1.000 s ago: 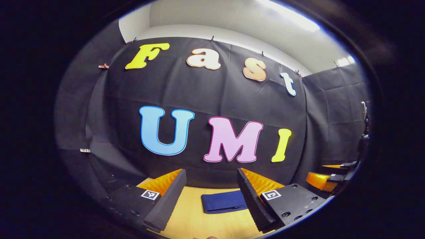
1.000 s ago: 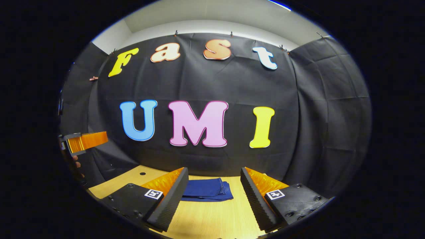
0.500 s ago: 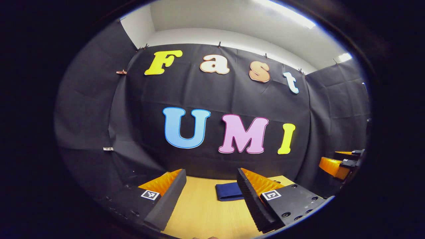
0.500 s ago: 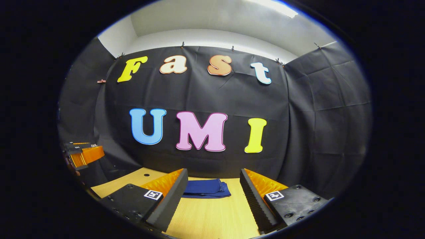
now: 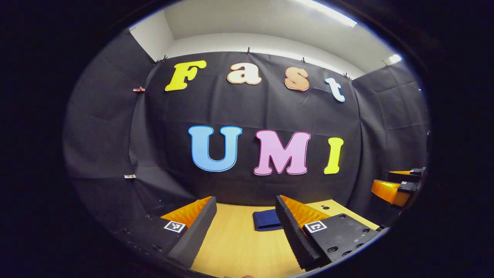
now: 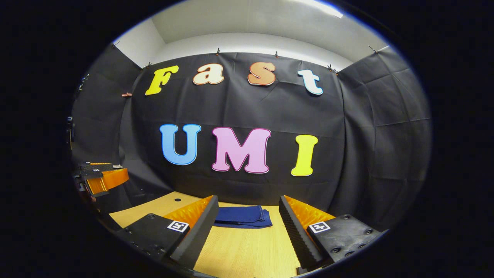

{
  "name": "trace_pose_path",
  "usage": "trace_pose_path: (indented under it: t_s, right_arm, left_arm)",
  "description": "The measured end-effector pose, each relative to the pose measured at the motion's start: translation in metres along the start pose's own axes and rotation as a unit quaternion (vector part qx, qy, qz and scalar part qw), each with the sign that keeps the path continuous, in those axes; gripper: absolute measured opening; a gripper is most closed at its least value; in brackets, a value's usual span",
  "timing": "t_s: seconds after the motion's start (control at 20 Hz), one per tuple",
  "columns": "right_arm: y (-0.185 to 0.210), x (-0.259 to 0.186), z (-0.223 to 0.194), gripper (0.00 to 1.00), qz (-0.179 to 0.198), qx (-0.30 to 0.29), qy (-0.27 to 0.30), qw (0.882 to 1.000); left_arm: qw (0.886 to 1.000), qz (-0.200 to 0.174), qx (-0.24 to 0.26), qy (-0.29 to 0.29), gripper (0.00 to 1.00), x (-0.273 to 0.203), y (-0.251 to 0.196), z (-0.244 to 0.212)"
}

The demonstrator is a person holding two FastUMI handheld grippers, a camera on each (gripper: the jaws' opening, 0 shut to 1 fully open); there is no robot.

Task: Grasp the waist and the cuffs of the jeans and fold them to make the two legs overlap; first hold the waist and fold one-third of the jeans toward the cuffs, then hold the cuffs and fold the remaining one-third in the same direction to finish folding.

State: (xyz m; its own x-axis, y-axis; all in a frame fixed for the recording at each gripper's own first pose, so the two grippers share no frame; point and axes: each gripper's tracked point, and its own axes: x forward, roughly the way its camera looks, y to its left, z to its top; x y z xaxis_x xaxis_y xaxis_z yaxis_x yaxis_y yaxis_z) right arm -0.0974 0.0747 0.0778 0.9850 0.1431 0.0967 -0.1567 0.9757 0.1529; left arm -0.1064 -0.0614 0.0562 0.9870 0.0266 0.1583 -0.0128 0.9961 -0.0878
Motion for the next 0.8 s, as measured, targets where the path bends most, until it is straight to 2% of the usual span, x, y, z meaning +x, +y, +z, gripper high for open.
trace_pose_path:
  t_s: [0.05, 0.1, 0.45, 0.6, 0.8]
  right_arm:
    - [-0.002, -0.001, -0.002, 0.96, 0.004, 0.0, 0.0, 1.0]
    - [-0.001, -0.002, -0.004, 0.96, 0.01, 0.002, 0.001, 1.0]
    - [-0.01, -0.002, -0.005, 0.96, 0.018, -0.005, 0.001, 1.0]
    - [-0.007, 0.001, -0.009, 0.99, 0.025, -0.002, 0.004, 1.0]
    - [0.003, 0.001, -0.007, 0.96, 0.028, -0.001, 0.007, 1.0]
  left_arm:
    - [1.0, -0.001, -0.002, 0.004, 0.92, -0.002, -0.005, 0.0]
    - [1.0, -0.004, -0.004, 0.005, 0.96, 0.0, -0.009, -0.002]
    - [1.0, -0.004, -0.001, 0.009, 0.96, 0.005, -0.014, 0.0]
    - [1.0, -0.001, -0.008, 0.008, 0.96, 0.005, -0.014, 0.001]
    - [1.0, 0.0, -0.005, 0.011, 0.96, 0.005, -0.011, -0.003]
